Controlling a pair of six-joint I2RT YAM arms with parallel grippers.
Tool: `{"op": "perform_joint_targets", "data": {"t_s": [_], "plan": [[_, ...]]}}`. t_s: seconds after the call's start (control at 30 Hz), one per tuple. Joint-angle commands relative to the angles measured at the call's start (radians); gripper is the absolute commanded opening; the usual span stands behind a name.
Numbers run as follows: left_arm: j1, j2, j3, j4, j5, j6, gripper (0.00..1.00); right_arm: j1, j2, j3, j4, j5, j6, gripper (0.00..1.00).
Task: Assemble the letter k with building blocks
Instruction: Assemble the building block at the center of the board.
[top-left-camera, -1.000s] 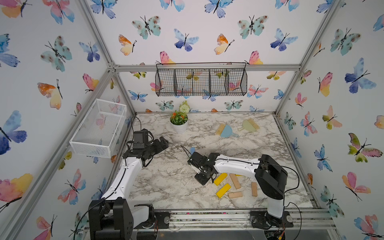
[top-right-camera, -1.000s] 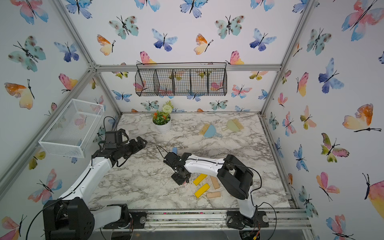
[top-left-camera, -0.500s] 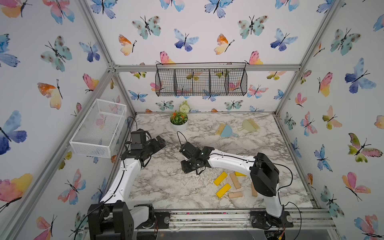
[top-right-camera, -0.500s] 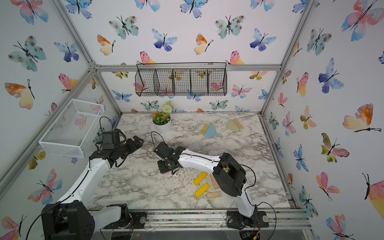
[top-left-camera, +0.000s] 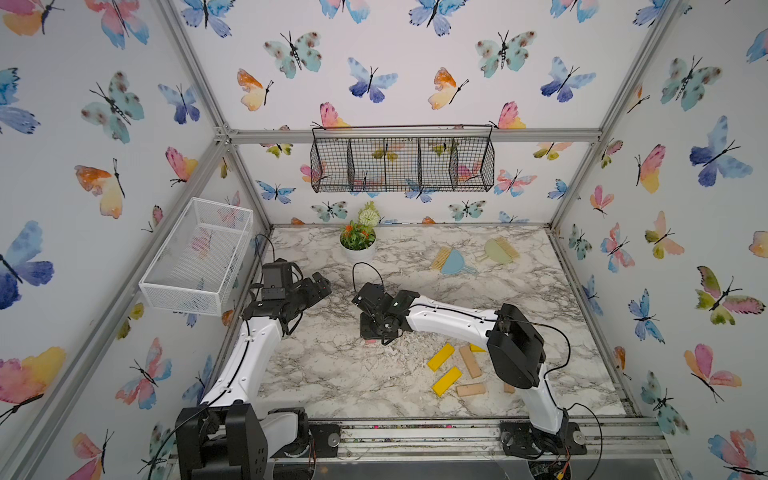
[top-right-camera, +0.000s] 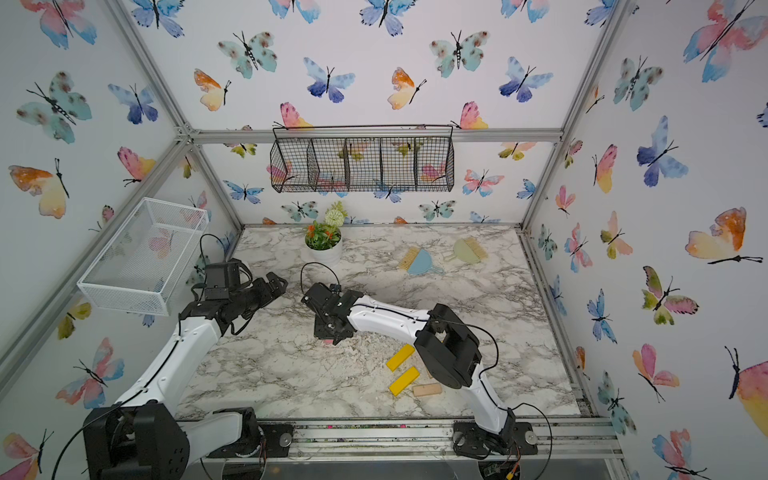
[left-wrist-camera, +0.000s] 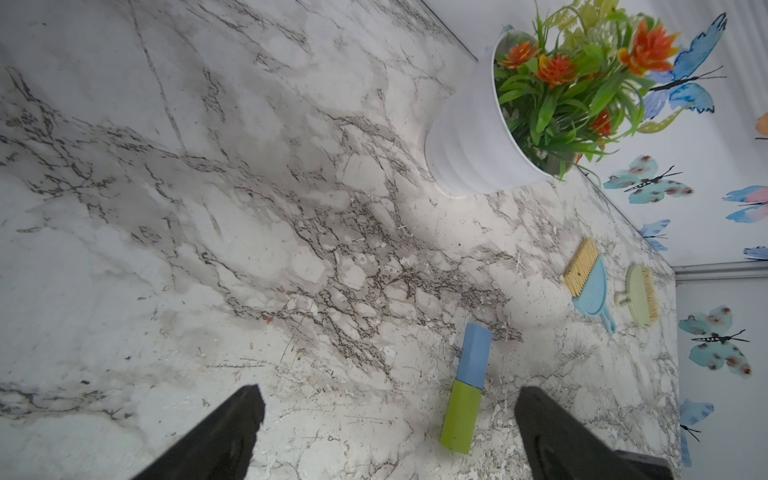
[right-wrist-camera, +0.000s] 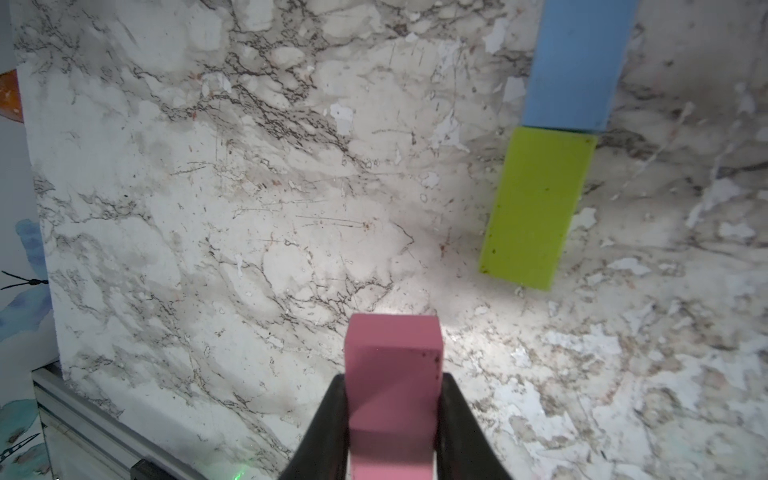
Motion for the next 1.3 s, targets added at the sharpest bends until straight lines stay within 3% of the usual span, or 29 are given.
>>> {"op": "perform_joint_targets", "data": {"t_s": [0.0, 0.53, 1.27], "plan": [[0.006, -0.008, -0.018, -0.001, -0.010, 0.000, 0.98, 0.004, 0.048, 0.047, -0.114, 0.061, 0.046, 0.01], [0.007, 0.001, -0.022, 0.003, -0.004, 0.000, 0.98, 0.004, 0.132, 0.124, -0.235, 0.136, 0.043, 0.01], [0.007, 0.003, -0.025, 0.002, -0.008, -0.001, 0.98, -0.008, 0.190, 0.165, -0.287, 0.113, 0.047, 0.01]]}}
